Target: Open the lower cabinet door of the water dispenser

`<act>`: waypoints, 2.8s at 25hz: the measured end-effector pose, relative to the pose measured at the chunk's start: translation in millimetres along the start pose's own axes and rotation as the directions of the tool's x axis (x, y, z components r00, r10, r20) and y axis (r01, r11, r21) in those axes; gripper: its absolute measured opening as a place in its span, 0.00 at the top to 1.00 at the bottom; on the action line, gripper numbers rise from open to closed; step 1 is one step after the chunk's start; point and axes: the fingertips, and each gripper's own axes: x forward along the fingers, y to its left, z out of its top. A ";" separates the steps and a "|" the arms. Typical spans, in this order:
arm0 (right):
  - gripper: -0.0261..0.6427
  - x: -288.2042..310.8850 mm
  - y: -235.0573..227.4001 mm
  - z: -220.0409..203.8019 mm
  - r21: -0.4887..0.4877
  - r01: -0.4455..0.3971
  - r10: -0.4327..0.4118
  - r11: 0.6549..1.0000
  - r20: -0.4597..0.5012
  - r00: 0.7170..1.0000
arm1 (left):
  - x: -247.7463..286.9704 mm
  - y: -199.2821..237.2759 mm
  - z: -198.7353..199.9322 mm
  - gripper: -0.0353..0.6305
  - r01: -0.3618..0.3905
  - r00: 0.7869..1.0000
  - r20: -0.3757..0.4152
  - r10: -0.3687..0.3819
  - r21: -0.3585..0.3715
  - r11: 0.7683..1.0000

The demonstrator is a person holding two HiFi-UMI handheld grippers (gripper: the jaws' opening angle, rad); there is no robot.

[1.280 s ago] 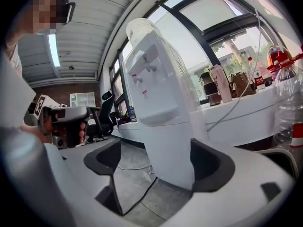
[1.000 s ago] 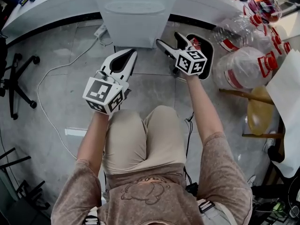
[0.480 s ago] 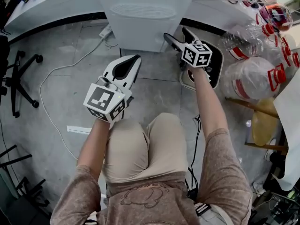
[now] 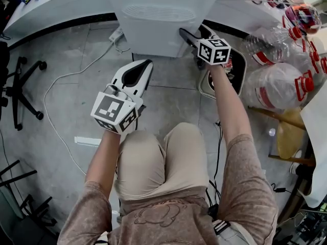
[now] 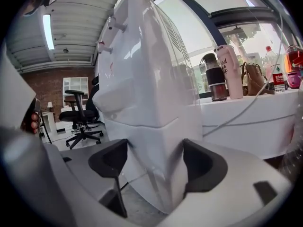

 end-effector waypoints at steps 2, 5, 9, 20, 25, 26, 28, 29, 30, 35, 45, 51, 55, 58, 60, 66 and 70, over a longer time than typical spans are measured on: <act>0.43 0.4 -0.5 0.1 0.001 0.001 -0.001 1.000 0.004 1.000 | 0.0 0.6 -1.1 0.92 0.004 1.000 -0.001 -0.004 -0.001 1.000; 0.42 1.4 0.5 -1.4 0.006 0.010 -0.010 1.000 0.010 1.000 | -1.5 4.0 -2.4 0.92 0.006 1.000 0.002 -0.006 -0.001 1.000; 0.44 1.2 2.6 -2.2 0.012 0.024 -0.024 1.000 0.006 1.000 | -4.3 6.1 -1.8 0.92 0.007 1.000 0.006 -0.007 -0.001 1.000; 0.46 -4.5 5.4 -2.9 0.017 0.089 -0.088 0.996 -0.022 0.996 | -11.6 6.2 3.8 0.92 0.002 1.000 0.017 -0.002 0.002 1.000; 0.48 -16.4 16.2 -10.7 -0.003 0.105 -0.105 0.994 -0.027 0.994 | -13.1 2.6 2.9 0.92 0.003 1.000 0.011 -0.003 0.010 1.000; 0.49 -18.2 18.1 -11.6 -0.004 0.108 -0.108 0.994 -0.028 0.994 | -13.9 1.2 3.0 0.92 0.003 1.000 0.010 -0.004 0.010 1.000; 0.50 -22.8 21.7 -14.1 -0.011 0.109 -0.109 0.994 -0.032 0.993 | -16.3 -2.3 2.7 0.92 0.005 1.000 0.009 -0.005 0.007 1.000; 0.51 -25.3 23.4 -15.5 -0.018 0.108 -0.109 0.994 -0.036 0.993 | -18.0 -3.9 2.6 0.92 0.005 1.000 0.009 -0.005 0.006 1.000; 0.52 -27.8 25.3 -16.8 -0.026 0.106 -0.107 0.994 -0.040 0.994 | -19.9 -5.3 2.6 0.92 0.003 1.000 0.011 -0.003 0.005 1.000; 0.57 -39.8 38.8 -22.5 -0.030 0.083 -0.085 0.996 -0.038 0.996 | -27.6 -12.3 0.4 0.92 -0.006 1.000 0.014 0.006 0.004 1.000; 0.66 -71.0 76.4 -38.2 -0.030 0.040 -0.040 0.999 -0.004 0.999 | -42.6 -33.2 -2.6 0.92 -0.017 1.000 0.006 0.017 0.023 1.000; 0.68 -83.5 105.2 -48.4 -0.057 -0.009 0.007 0.998 -0.027 1.000 | -52.8 -41.5 -3.2 0.92 -0.032 0.999 0.012 0.031 0.018 0.999; 0.70 -90.7 129.4 -55.8 -0.083 -0.067 0.063 0.994 -0.045 0.997 | -61.4 -43.7 -6.4 0.92 -0.042 0.999 0.008 0.042 0.019 0.999; 0.70 -95.3 148.2 -60.4 -0.095 -0.110 0.106 0.989 -0.044 0.993 | -69.6 -42.2 -8.4 0.92 -0.061 0.998 0.004 0.061 0.016 0.998; 0.71 -97.9 160.4 -63.3 -0.095 -0.139 0.136 0.986 -0.040 0.990 | -74.8 -41.2 -9.8 0.92 -0.073 0.997 0.001 0.073 0.016 0.997; 0.86 -101.4 190.9 -69.4 -0.086 -0.226 0.223 0.970 -0.040 0.974 | -87.2 -35.8 -10.5 0.92 -0.106 0.994 0.004 0.106 0.019 0.994; 0.88 -100.6 203.6 -71.3 -0.080 -0.255 0.252 0.964 -0.040 0.967 | -97.8 -29.7 -12.9 0.92 -0.134 0.991 0.012 0.134 -0.006 0.991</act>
